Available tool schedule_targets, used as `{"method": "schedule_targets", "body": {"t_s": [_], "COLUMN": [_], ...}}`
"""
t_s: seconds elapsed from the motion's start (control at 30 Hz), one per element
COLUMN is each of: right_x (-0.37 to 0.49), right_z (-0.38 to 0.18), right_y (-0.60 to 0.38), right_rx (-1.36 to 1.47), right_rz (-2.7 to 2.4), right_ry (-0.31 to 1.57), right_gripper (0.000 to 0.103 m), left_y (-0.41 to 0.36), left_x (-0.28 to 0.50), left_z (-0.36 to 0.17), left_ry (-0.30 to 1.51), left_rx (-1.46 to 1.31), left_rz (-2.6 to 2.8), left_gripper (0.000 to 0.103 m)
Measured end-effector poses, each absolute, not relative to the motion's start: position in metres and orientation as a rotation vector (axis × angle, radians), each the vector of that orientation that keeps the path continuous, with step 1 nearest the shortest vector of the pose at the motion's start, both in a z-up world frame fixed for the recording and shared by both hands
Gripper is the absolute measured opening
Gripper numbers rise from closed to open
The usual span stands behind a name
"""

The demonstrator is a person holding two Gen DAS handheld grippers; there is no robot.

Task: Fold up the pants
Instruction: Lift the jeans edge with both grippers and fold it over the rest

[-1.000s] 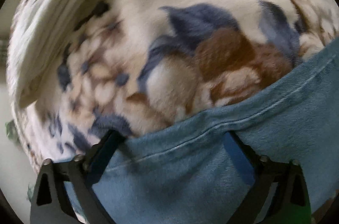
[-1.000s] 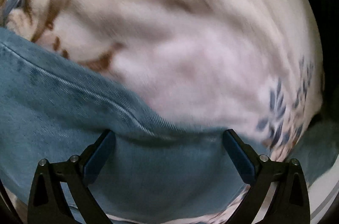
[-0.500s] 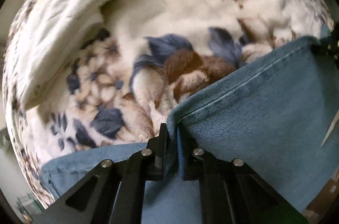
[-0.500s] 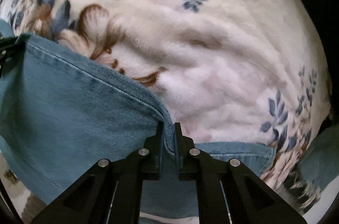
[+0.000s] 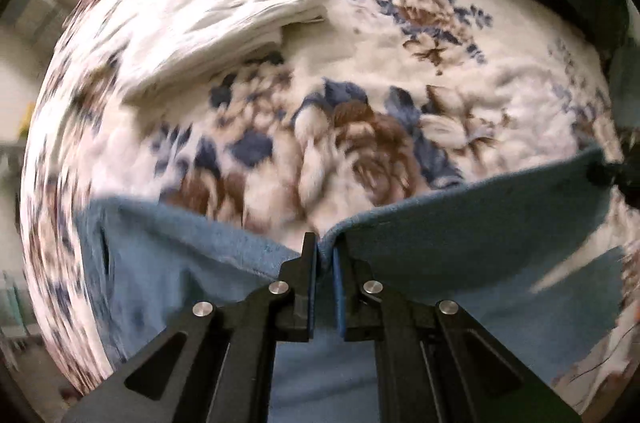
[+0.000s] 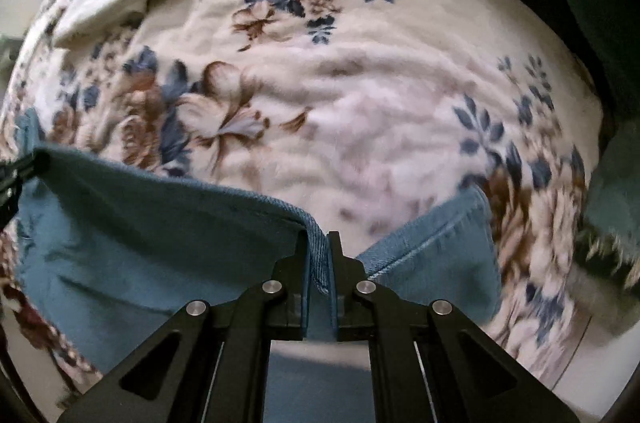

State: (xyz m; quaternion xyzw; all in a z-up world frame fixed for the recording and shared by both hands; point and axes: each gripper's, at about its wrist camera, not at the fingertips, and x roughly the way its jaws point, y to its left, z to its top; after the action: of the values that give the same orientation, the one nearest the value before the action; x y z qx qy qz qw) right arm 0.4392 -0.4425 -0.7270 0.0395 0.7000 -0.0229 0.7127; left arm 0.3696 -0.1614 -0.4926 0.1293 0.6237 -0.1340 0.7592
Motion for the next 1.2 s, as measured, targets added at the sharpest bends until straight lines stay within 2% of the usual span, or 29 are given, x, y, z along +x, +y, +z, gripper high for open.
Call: {"method": "schedule_targets", "body": {"t_s": [0.13, 0.2, 0.23, 0.33, 0.37, 0.53, 0.63, 0.67, 0.73, 0.77, 0.8, 0.83, 0.87, 0.9, 0.97, 1.0, 1.03, 1.1, 1.2], "right_x": [0.4, 0.374, 0.353, 0.297, 0.284, 0.22, 0.205, 0.203, 0.201, 0.2, 0.199, 0.198, 0.198, 0.198, 0.197, 0.197, 0.2, 0.209, 0.241], "right_z": [-0.712, -0.711, -0.709, -0.719, -0.725, -0.779, -0.804, -0.811, -0.82, -0.821, -0.819, -0.815, -0.809, -0.801, -0.782, -0.776, -0.768, -0.754, -0.742], "right_y": [-0.426, -0.422, -0.417, -0.398, -0.395, -0.369, -0.355, -0.351, -0.343, -0.341, -0.338, -0.336, -0.335, -0.333, -0.331, -0.331, -0.328, -0.324, -0.311], "right_rx": [0.2, 0.236, 0.246, 0.242, 0.243, 0.166, 0.1, 0.083, 0.074, 0.078, 0.096, 0.134, 0.177, 0.226, 0.33, 0.364, 0.399, 0.42, 0.392], "right_rz": [-0.072, -0.081, -0.086, -0.101, -0.108, -0.155, -0.168, -0.173, -0.158, -0.155, -0.149, -0.141, -0.13, -0.122, -0.125, -0.122, -0.112, -0.098, -0.081], "right_ry": [1.533, 1.541, 1.553, 1.604, 1.618, 1.704, 1.714, 1.716, 1.74, 1.743, 1.744, 1.741, 1.734, 1.723, 1.7, 1.7, 1.699, 1.694, 1.729], "right_gripper": [0.007, 0.007, 0.007, 0.007, 0.007, 0.007, 0.008, 0.009, 0.022, 0.026, 0.039, 0.061, 0.075, 0.092, 0.093, 0.093, 0.093, 0.093, 0.093], "left_y": [-0.141, -0.142, -0.164, -0.146, -0.144, -0.114, -0.097, -0.095, -0.094, -0.093, -0.092, -0.09, -0.089, -0.088, -0.088, -0.093, -0.096, -0.101, -0.114], "left_x": [0.299, 0.276, 0.289, 0.247, 0.242, 0.2, 0.195, 0.196, 0.199, 0.201, 0.202, 0.204, 0.21, 0.216, 0.225, 0.237, 0.245, 0.264, 0.292], "left_z": [-0.471, -0.487, -0.514, -0.54, -0.551, -0.636, -0.657, -0.653, -0.635, -0.627, -0.618, -0.609, -0.592, -0.578, -0.557, -0.54, -0.529, -0.517, -0.526], "left_ry": [1.391, 1.409, 1.41, 1.47, 1.488, 1.635, 1.669, 1.658, 1.643, 1.64, 1.635, 1.628, 1.606, 1.58, 1.534, 1.485, 1.447, 1.404, 1.375], "left_rx": [0.161, 0.136, 0.13, 0.081, 0.074, 0.029, -0.038, -0.051, -0.036, -0.027, -0.026, -0.021, -0.003, 0.015, 0.068, 0.139, 0.195, 0.314, 0.498], "left_rz": [-0.222, -0.18, -0.164, -0.108, -0.101, -0.004, 0.003, 0.0, -0.011, -0.02, -0.029, -0.034, -0.043, -0.053, -0.086, -0.116, -0.14, -0.193, -0.281], "left_gripper": [0.004, 0.004, 0.004, 0.003, 0.0, 0.0, 0.001, 0.001, 0.003, 0.008, 0.012, 0.023, 0.034, 0.04, 0.079, 0.086, 0.09, 0.09, 0.09]}}
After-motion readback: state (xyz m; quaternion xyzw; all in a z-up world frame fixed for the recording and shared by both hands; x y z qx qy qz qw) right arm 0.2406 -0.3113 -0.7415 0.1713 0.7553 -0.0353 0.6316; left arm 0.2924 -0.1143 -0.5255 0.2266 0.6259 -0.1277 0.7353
